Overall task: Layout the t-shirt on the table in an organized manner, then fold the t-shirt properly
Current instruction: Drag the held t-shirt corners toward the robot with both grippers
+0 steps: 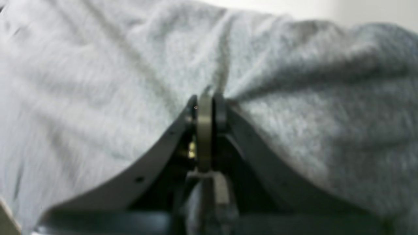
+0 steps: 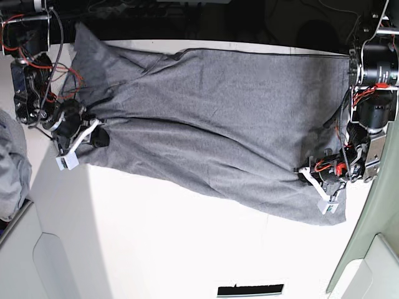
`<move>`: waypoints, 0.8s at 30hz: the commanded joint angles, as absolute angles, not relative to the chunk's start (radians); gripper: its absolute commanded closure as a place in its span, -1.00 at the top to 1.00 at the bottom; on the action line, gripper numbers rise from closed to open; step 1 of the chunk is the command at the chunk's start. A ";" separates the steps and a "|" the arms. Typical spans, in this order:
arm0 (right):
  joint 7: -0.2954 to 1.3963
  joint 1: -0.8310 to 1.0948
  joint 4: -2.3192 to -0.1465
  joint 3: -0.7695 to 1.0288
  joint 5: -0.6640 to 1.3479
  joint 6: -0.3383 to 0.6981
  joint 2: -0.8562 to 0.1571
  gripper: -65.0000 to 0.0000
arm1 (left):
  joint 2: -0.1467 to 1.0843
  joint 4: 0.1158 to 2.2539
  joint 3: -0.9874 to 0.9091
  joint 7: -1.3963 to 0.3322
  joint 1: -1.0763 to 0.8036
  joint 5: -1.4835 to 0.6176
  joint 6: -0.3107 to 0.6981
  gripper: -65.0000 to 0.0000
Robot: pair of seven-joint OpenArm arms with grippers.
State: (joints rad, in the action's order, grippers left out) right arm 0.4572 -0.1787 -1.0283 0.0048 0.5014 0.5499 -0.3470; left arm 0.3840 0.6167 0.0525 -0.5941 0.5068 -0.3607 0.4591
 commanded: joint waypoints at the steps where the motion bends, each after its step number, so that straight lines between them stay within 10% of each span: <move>1: 0.511 -0.151 -1.069 0.005 0.501 0.547 -0.357 -1.00 | 0.382 0.605 0.054 -0.624 0.539 -0.319 0.431 -0.93; 13: 0.517 0.064 -1.370 0.015 0.604 0.546 -0.329 -1.00 | 0.331 0.601 0.262 -0.625 0.688 -0.317 0.442 -0.93; 24: 0.524 -0.116 -1.390 0.140 0.561 0.527 -0.330 -0.37 | 0.407 0.881 0.302 -0.825 0.682 -0.629 0.505 -0.89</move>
State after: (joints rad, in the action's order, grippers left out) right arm 0.5434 -0.0948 -1.3766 0.1356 0.5411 0.5278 -0.3202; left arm 0.3981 0.8711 0.3065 -0.8352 0.6582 -0.6338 0.5041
